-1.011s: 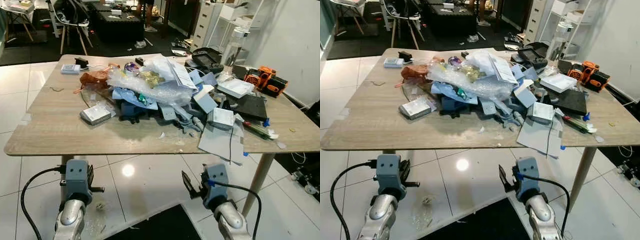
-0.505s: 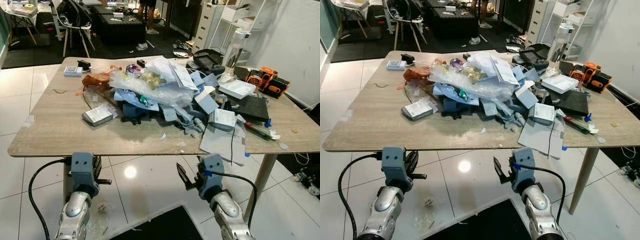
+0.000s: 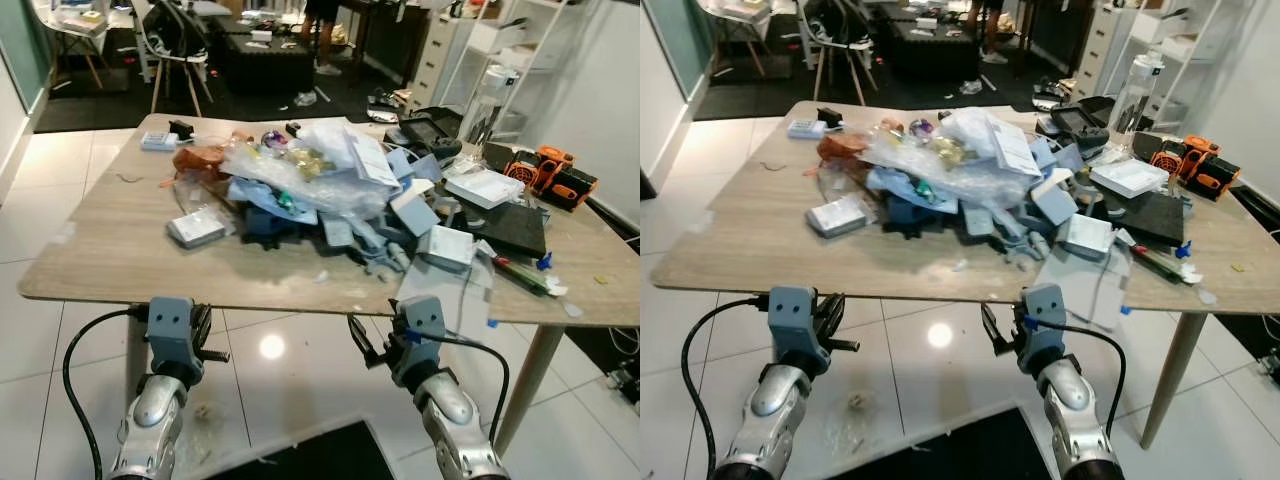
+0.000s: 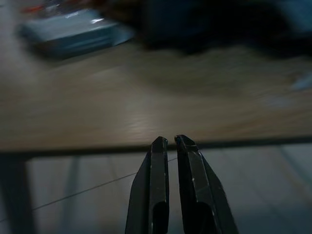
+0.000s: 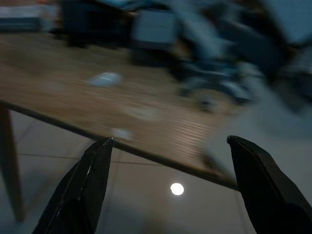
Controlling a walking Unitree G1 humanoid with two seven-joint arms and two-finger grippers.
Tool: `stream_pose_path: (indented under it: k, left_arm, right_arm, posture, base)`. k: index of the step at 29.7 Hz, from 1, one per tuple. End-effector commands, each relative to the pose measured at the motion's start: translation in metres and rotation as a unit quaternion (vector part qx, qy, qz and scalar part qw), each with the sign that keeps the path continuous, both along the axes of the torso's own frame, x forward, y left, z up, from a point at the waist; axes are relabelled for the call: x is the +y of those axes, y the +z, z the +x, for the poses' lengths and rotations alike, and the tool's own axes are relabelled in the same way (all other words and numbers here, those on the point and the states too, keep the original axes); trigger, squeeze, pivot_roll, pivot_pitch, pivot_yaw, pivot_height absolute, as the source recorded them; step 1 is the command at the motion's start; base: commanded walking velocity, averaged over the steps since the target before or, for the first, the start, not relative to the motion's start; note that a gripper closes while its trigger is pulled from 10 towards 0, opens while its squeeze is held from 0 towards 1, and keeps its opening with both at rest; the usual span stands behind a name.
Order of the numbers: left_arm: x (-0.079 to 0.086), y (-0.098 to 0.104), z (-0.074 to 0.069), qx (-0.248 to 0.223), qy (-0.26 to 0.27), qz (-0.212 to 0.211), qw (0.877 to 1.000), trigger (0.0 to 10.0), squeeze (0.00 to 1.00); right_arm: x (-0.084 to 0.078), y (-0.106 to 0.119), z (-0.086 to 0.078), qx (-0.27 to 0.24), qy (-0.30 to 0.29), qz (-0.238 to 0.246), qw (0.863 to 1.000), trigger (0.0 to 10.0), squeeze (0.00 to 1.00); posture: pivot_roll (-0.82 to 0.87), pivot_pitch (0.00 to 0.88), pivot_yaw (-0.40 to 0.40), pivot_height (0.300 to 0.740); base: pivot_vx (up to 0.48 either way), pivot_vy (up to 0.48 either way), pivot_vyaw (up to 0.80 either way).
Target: Picking trash to rubbish bin
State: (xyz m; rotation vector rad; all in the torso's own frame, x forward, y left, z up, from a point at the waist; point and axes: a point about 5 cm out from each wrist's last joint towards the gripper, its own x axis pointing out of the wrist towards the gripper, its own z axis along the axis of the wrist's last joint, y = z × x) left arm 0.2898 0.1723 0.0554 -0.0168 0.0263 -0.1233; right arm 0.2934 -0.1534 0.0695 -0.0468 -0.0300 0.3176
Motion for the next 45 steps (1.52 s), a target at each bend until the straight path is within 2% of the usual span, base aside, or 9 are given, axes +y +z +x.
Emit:
stream_pose_path:
  k: [1,5,7,10,17,19,38,42,45]
  left_arm:
    - [-0.003,-0.001,-0.001,0.005,-0.008,0.002,1.0,10.0,0.0]
    - [-0.002,-0.002,0.0,0.01,-0.006,0.01,1.0,10.0,0.0]
    - [0.0,-0.006,0.001,0.036,-0.003,0.027,0.999,10.0,0.0]
    - [0.0,-0.007,0.002,0.047,-0.01,0.031,0.998,10.0,0.0]
    - [-0.001,-0.004,0.005,0.044,-0.019,0.04,0.998,10.0,0.0]
    - [-0.004,-0.002,0.006,0.038,-0.033,0.061,0.997,10.0,0.0]
    - [-0.009,0.001,0.002,0.015,-0.044,0.039,0.998,10.0,0.0]
    - [-0.014,0.002,0.0,0.005,-0.064,0.057,0.996,10.0,0.0]
    - [-0.015,0.001,-0.001,0.01,-0.062,0.046,0.997,10.0,0.0]
  right_arm:
    - [0.001,-0.001,0.0,0.005,0.001,0.003,1.0,10.0,0.0]
    - [0.002,-0.001,0.001,0.007,0.004,0.001,1.0,10.0,0.0]
    - [0.002,-0.002,0.0,0.009,0.004,0.001,1.0,10.0,0.0]
    - [0.002,-0.002,0.0,0.011,0.003,0.002,1.0,10.0,0.0]
    - [0.003,-0.003,-0.001,0.014,0.002,0.004,1.0,10.0,0.0]
    - [0.002,-0.003,-0.001,0.015,0.0,0.005,1.0,10.0,0.0]
    - [0.0,-0.012,-0.011,0.027,-0.011,0.01,1.0,10.0,0.0]
    - [0.001,-0.014,-0.014,0.032,-0.012,0.013,0.999,10.0,0.0]
    - [0.001,-0.016,-0.016,0.037,-0.014,0.013,0.999,10.0,0.0]
  posture:
    - [-0.03,0.033,-0.047,0.74]
    - [-0.03,0.039,-0.049,0.74]
    - [-0.03,0.04,-0.049,0.74]
    - [-0.03,0.042,-0.049,0.74]
    - [-0.03,0.049,-0.042,0.74]
    - [-0.03,0.05,-0.041,0.74]
    - [-0.03,0.057,-0.035,0.74]
    - [-0.03,0.057,-0.032,0.74]
    - [-0.03,0.058,-0.031,0.74]
  base:
    - [0.0,-0.48,0.0]
    - [0.0,-0.24,0.0]
    - [0.0,0.0,0.0]
    - [0.0,0.48,0.0]
    - [0.0,0.48,0.0]
    - [0.0,0.0,0.0]
    - [0.0,0.0,0.0]
    - [0.0,-0.465,0.0]
    - [0.0,-0.48,0.0]
